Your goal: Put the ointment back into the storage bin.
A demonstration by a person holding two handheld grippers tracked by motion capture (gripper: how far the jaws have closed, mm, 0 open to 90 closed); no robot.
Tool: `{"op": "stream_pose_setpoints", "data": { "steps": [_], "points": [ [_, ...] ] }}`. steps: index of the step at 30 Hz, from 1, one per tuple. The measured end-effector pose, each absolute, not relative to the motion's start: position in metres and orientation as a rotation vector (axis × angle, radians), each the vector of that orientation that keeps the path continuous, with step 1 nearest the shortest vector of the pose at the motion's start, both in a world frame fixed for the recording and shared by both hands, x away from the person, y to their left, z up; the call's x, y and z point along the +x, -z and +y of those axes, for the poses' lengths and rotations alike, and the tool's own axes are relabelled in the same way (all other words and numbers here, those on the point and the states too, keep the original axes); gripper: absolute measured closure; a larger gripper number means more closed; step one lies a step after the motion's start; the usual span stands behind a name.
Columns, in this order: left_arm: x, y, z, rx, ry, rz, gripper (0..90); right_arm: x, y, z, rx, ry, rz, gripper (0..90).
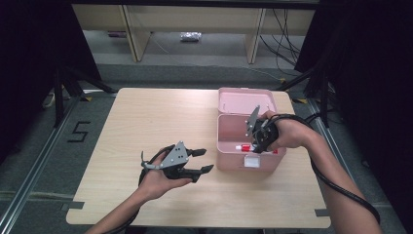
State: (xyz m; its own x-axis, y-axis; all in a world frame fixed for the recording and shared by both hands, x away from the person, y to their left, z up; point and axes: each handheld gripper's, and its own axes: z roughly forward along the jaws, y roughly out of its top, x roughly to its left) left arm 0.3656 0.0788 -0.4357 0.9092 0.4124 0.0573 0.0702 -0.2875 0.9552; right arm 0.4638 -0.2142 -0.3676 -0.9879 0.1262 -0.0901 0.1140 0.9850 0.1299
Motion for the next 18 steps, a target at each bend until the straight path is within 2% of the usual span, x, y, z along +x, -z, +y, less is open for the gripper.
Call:
{"op": "stream_pose_setpoints", "data": {
  "steps": [18],
  "points": [
    [0.3657, 0.4348, 0.0776, 1.845, -0.341, 0.359, 42.7, 0.4712, 0.3757, -0.2128, 0.143, -0.177, 3.052, 71.5]
  ]
}}
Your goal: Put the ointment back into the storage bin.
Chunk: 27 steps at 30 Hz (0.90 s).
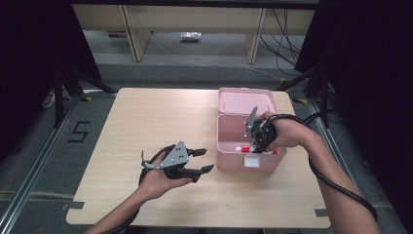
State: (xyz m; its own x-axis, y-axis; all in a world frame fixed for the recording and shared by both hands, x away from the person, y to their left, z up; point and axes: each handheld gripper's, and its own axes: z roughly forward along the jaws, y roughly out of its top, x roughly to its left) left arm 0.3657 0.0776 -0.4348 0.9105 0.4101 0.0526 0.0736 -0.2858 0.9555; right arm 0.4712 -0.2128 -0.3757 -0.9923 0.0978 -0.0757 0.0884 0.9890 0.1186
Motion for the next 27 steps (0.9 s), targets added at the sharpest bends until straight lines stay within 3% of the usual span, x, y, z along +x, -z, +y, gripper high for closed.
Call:
{"op": "stream_pose_setpoints", "data": {
  "steps": [27],
  "points": [
    [0.366, 0.436, 0.076, 1.846, -0.338, 0.356, 42.7, 0.480, 0.388, -0.211, 0.141, -0.183, 3.095, 71.5]
  ]
}}
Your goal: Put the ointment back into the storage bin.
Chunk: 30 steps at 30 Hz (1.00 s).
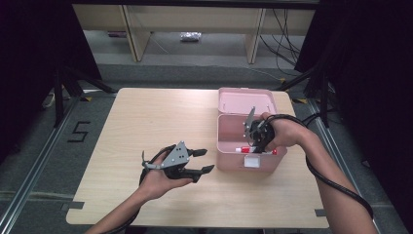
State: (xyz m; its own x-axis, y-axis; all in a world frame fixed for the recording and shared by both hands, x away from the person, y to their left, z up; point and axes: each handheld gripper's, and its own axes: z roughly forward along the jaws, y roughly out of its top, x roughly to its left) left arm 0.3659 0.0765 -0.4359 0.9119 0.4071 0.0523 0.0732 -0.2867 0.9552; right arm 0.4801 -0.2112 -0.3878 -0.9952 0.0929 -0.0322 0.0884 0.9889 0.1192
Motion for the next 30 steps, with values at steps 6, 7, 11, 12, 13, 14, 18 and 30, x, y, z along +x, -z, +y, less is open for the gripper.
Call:
{"op": "stream_pose_setpoints", "data": {
  "steps": [6, 7, 11, 12, 13, 14, 18, 30],
  "points": [
    [0.365, 0.436, 0.076, 1.850, -0.338, 0.357, 42.7, 0.481, 0.391, -0.212, 0.195, -0.167, 3.101, 71.5],
    [0.365, 0.436, 0.077, 1.851, -0.338, 0.357, 42.7, 0.483, 0.392, -0.212, 0.176, -0.167, 3.105, 71.5],
    [0.365, 0.437, 0.077, 1.854, -0.337, 0.359, 42.7, 0.486, 0.394, -0.213, 0.146, -0.167, 3.099, 71.5],
    [0.365, 0.437, 0.077, 1.854, -0.336, 0.360, 42.7, 0.487, 0.394, -0.214, 0.163, -0.146, 3.090, 71.5],
    [0.365, 0.437, 0.077, 1.854, -0.336, 0.361, 42.7, 0.486, 0.395, -0.215, 0.185, -0.138, 3.094, 71.5],
    [0.365, 0.437, 0.077, 1.854, -0.336, 0.361, 42.7, 0.486, 0.397, -0.214, 0.205, -0.171, 3.111, 71.5],
    [0.365, 0.438, 0.076, 1.852, -0.334, 0.357, 42.7, 0.490, 0.398, -0.215, 0.148, -0.147, 3.097, 71.5],
    [0.365, 0.438, 0.076, 1.852, -0.332, 0.355, 42.6, 0.491, 0.403, -0.213, 0.175, -0.176, 3.123, 71.5]
  ]
}}
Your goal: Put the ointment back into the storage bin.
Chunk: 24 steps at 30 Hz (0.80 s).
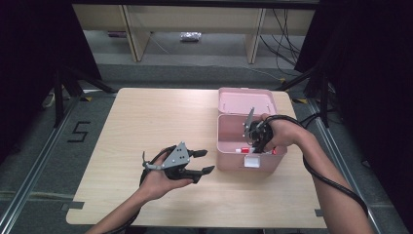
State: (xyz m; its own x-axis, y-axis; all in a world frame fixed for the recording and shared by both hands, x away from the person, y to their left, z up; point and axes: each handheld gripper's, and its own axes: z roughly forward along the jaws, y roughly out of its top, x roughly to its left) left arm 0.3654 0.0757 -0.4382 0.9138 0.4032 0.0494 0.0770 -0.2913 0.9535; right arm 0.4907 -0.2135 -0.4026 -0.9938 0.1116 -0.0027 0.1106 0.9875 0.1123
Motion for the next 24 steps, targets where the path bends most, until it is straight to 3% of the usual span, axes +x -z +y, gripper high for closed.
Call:
{"op": "stream_pose_setpoints", "data": {
  "steps": [24],
  "points": [
    [0.3651, 0.4388, 0.0751, 1.857, -0.329, 0.354, 42.6, 0.4980, 0.4097, -0.2144, 0.135, -0.145, 3.120, 71.5]
  ]
}}
